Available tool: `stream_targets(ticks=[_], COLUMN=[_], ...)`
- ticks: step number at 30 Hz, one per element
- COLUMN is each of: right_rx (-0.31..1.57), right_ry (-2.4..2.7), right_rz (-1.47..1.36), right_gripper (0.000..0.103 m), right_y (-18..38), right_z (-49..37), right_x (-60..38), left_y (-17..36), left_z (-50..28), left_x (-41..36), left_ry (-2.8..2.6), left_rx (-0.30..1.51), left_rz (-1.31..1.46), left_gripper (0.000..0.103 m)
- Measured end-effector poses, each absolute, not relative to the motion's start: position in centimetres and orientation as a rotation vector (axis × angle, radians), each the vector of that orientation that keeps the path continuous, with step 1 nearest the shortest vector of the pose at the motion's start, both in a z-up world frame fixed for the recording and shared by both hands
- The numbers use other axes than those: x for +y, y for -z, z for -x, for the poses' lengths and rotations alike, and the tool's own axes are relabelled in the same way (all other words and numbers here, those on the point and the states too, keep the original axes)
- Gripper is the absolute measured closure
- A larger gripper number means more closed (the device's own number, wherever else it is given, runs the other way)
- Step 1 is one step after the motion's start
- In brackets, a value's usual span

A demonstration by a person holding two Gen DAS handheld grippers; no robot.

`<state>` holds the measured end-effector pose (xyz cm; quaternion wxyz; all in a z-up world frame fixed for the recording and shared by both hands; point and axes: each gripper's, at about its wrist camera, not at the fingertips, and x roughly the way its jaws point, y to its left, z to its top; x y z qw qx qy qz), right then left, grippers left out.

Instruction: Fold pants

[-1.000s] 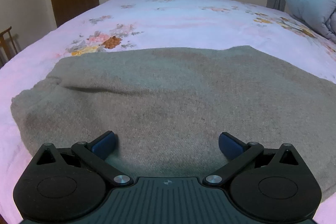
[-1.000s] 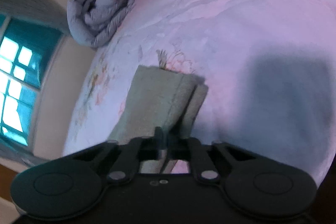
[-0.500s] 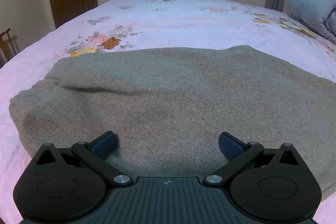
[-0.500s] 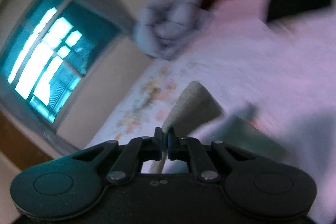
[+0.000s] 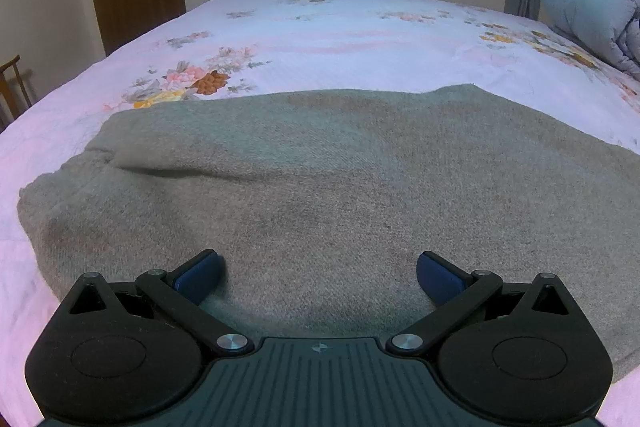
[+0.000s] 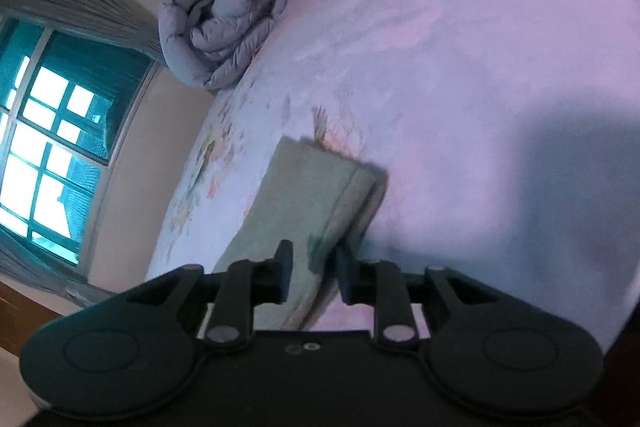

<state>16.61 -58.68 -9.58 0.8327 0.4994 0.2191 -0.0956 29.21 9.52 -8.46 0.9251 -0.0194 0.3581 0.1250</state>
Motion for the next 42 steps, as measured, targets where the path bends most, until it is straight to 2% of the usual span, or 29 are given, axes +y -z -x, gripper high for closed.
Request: stream_targets(ticks=[2,4,6,7,8,9,14,17,18,19,20,21,24,28,34,40,42], right_rx=[0.464,0.464,0.437,0.437,0.465,0.501,0.333,0.436,0.506,0.496,0.469,0.464,0.433,0.399,0.517,0.679,0.702], right_ry=[0.221,0.216,0.210,0.218,0.230,0.245,0.160,0.251,0.280,0.259,0.240,0.226,0.303,0.212,-0.170,-0.540,-0.614], right_rz=[-1.065,-1.082,-1.101,-1.096,-1.085,-1.059,-0.839,-0.897,-0.975,-1.088,-1.143,-1.156,-1.000,-0.817,-0.556,-0.377,-0.313], right_gripper=[0.079,0.062,0.054,0.064,0.086,0.099,0.100,0.100,0.100,0.102,0.101,0.094,0.083,0.083,0.081,0.078,0.076], right_y=[9.9,10.5,10.7,10.6,10.5,10.0,4.5,7.8,10.1,12.0,12.5,12.2,9.0,5.2,1.1,1.5,2.1], right_z=[-16.1,-16.3,-16.9,-17.5,-18.1,-18.6,-17.3,-17.4,-17.6,-17.3,-16.8,-16.4,-14.3,-13.8,-22.6,-31.1,-33.1], right_x=[-58.9,-59.1,-59.3,-59.4,-59.4,-59.3,-57.1,-58.5,-59.4,-60.2,-60.5,-60.6,-59.3,-56.1,-43.7,-24.8,-19.2], left_y=[8.5,8.5,8.4,8.4,8.4,8.4,8.5,8.6,8.6,8.5,8.4,8.4,8.3,7.8,6.5,4.8,4.5], left_z=[-29.2,-29.2,-29.3,-29.3,-29.3,-29.3,-29.0,-28.8,-28.8,-28.8,-28.9,-28.9,-28.9,-28.2,-26.8,-25.5,-25.8], left_x=[9.4,9.4,9.4,9.5,9.5,9.5,9.5,9.4,9.4,9.5,9.5,9.6,9.7,10.3,14.0,19.0,19.3], left_ry=[-0.259,-0.261,-0.259,-0.258,-0.257,-0.256,-0.253,-0.253,-0.252,-0.250,-0.248,-0.246,-0.238,-0.251,-0.344,-0.321,-0.350], left_rx=[0.733,0.734,0.739,0.740,0.740,0.739,0.722,0.715,0.717,0.719,0.723,0.725,0.714,0.687,0.630,0.552,0.538], left_rz=[0.038,0.036,0.035,0.034,0.034,0.034,0.032,0.029,0.029,0.031,0.031,0.033,0.033,0.047,0.084,0.116,0.050], left_gripper=[0.000,0.000,0.000,0.000,0.000,0.000,0.000,0.000,0.000,0.000,0.000,0.000,0.000,0.000,0.000,0.000,0.000])
